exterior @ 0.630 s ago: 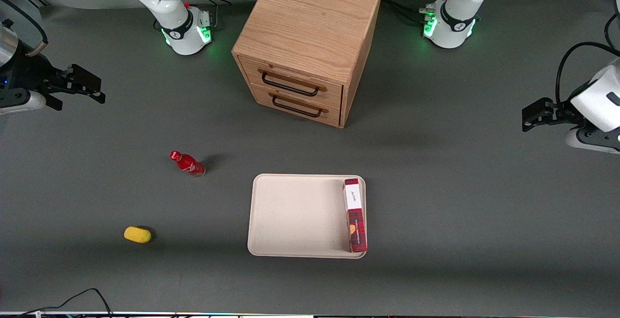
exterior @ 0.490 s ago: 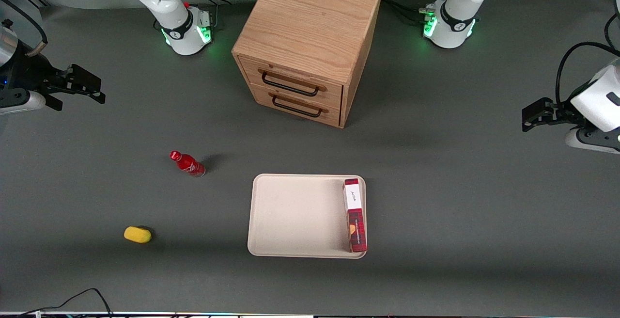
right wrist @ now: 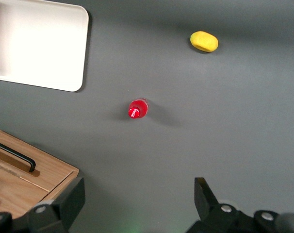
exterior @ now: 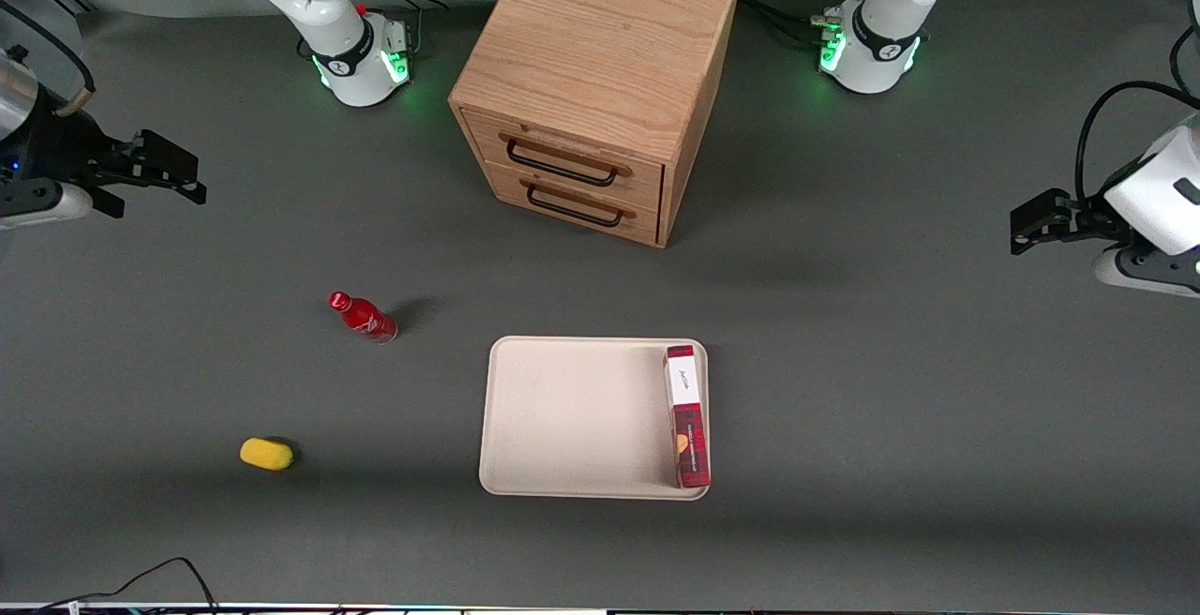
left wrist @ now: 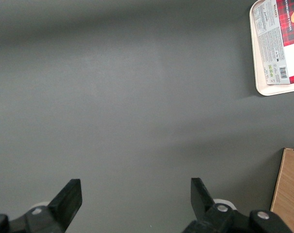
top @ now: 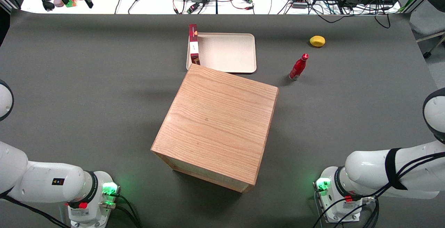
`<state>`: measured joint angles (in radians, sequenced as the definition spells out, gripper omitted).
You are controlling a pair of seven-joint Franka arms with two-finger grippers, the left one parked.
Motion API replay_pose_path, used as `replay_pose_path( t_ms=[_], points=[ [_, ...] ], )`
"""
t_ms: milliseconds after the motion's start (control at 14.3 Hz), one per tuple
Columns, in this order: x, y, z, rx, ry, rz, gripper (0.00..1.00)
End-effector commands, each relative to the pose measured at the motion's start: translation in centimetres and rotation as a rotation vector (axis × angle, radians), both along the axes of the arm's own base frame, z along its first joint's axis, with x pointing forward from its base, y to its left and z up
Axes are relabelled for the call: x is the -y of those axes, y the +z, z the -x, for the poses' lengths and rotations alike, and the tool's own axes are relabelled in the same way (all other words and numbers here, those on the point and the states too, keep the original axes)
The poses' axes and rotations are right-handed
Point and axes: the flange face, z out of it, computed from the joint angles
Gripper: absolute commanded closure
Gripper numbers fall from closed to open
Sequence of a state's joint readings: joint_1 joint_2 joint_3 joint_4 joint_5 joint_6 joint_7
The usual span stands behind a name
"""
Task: Place coke bottle on tray
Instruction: 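Move the right gripper toward the red Coca-Cola bottle, then close the right gripper around the bottle's cap end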
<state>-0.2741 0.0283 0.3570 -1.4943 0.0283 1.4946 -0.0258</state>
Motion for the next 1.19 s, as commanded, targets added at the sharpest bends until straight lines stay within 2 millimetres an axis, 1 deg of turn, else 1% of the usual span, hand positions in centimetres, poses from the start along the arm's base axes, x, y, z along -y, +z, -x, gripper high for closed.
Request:
replay_pose_path(
  t_ms=[0,140,280,350,560,630,770,840,980,1120],
  points=[
    [-0.2,-3.2,-1.5,0.01,0.001,-0.027,0.0],
    [-1.0,-6.6,-1.7,0.029,-0.026,-0.024,0.0],
    [-1.5,-10.6,-1.9,0.048,-0.035,-0.025,0.0],
    [-1.6,-12.8,-1.7,0.067,-0.037,-0.023,0.0],
    [-3.1,-19.0,-0.2,0.136,-0.026,-0.02,0.0],
    [-3.2,-20.6,0.1,0.15,-0.047,-0.022,0.0],
    [-3.6,-23.0,0.5,0.174,-0.043,-0.023,0.01],
    [-3.6,-24.7,1.0,0.18,-0.037,-0.022,0.02],
    [-3.8,-26.7,1.4,0.189,-0.033,-0.029,0.03],
    [-4.1,-28.0,1.5,0.18,-0.024,-0.032,0.05]
  ],
)
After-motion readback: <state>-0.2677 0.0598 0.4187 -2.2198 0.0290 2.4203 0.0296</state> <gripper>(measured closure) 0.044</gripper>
